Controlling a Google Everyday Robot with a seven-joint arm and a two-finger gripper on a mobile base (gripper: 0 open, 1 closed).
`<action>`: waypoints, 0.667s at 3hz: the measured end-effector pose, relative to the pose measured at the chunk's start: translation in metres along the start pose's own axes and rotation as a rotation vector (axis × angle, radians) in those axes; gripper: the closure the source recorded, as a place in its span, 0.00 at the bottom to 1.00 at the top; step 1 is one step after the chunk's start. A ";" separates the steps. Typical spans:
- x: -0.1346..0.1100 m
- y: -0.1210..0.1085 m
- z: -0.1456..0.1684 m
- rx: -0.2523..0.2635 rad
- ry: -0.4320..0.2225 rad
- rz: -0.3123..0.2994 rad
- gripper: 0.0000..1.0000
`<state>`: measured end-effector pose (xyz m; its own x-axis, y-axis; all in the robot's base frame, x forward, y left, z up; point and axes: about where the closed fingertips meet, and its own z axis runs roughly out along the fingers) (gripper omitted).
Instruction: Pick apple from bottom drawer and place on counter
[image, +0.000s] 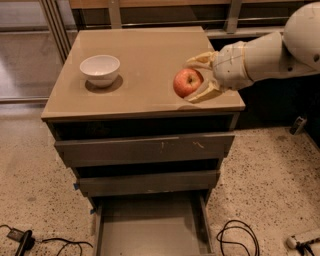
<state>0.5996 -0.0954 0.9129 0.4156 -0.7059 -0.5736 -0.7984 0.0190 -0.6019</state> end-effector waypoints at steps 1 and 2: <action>-0.001 -0.032 0.026 -0.053 -0.016 0.004 1.00; 0.000 -0.051 0.061 -0.107 -0.019 0.008 1.00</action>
Offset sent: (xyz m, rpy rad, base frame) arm 0.1103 0.0718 -0.0150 -0.0554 0.1294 0.1019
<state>0.6675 -0.0530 0.9095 0.4166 -0.6923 -0.5892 -0.8431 -0.0517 -0.5353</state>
